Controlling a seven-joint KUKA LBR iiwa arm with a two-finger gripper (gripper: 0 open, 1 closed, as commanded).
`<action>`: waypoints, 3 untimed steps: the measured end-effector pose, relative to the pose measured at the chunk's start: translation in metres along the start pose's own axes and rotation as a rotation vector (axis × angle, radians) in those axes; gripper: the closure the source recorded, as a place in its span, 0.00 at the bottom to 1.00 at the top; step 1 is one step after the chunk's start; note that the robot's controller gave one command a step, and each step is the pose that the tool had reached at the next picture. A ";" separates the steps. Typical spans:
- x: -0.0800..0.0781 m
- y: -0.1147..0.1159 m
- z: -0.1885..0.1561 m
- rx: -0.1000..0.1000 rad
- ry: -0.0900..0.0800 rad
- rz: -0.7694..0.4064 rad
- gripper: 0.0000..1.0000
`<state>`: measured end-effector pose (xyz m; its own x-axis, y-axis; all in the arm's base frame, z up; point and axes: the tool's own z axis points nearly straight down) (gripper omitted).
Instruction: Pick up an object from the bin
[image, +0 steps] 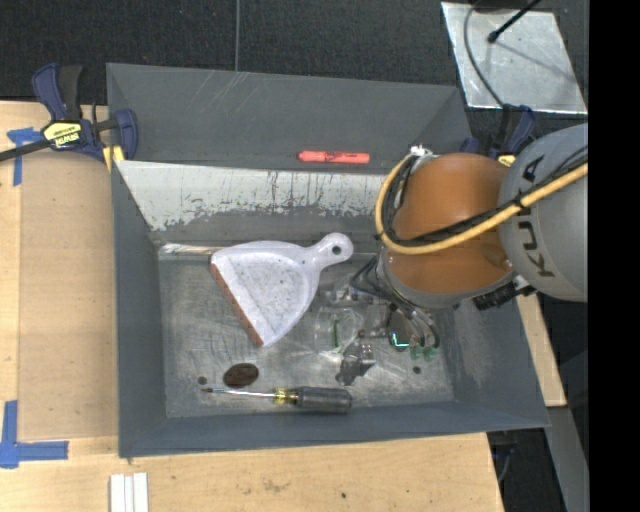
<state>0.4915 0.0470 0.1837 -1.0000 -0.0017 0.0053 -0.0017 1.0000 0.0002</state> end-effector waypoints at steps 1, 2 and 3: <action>-0.002 0.000 -0.003 0.000 -0.008 0.001 0.00; -0.004 -0.047 0.015 0.000 -0.008 -0.064 0.00; 0.000 -0.036 0.086 0.000 -0.009 -0.069 1.00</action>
Offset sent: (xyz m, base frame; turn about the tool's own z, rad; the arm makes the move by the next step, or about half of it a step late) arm 0.0041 -0.0717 -0.0237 -0.0834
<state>0.4911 0.0112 0.0975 -0.9975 -0.0710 -0.0039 -0.0710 0.9975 0.0007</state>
